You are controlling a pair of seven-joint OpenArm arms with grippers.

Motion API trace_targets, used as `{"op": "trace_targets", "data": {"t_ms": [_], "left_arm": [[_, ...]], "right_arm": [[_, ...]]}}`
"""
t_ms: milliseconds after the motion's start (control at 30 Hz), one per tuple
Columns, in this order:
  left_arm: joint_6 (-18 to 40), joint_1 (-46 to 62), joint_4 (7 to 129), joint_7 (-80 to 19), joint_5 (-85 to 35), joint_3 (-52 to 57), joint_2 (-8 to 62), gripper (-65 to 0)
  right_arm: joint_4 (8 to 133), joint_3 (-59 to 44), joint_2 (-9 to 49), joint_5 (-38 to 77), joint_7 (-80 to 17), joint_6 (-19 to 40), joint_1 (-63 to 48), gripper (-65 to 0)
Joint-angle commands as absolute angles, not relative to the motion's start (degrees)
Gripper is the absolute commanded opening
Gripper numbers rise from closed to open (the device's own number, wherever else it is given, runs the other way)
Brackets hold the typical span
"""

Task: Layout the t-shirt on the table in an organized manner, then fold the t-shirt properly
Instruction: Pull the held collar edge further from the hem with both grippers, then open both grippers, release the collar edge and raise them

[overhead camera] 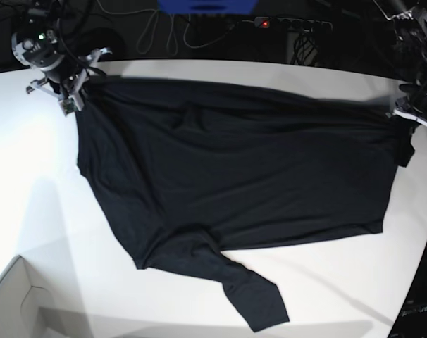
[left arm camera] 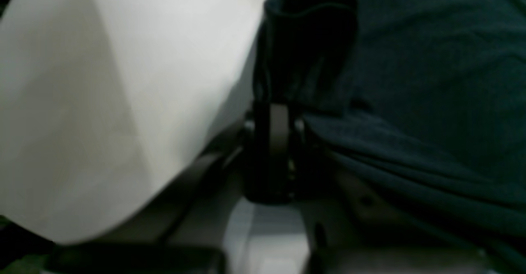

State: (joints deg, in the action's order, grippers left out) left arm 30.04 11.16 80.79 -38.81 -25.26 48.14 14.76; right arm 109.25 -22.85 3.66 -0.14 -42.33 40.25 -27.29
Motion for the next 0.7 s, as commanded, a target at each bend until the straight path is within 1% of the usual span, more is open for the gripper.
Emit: {"op": "trace_targets", "data": {"t_ms": [0,267,667], "left_arm": [[30.1,11.6,82.2,-37.1,-26.1,48.5,16.0,-64.9],[30.1,12.7,82.9,-37.1,-25.8,48.5,16.0,-64.9],[30.1,13.5,82.3,-37.1,-25.8,48.5,16.9,-64.9]], "right_arm": [[111.0,-22.6,4.2,-0.1,-41.8,40.0,-28.3,-65.0],[112.4,-18.0,4.2,-0.1,-41.8,40.0,-33.5,-65.0],[112.6,-18.4,4.5,-0.1,-41.8,40.0,-35.2,-65.0]]}}
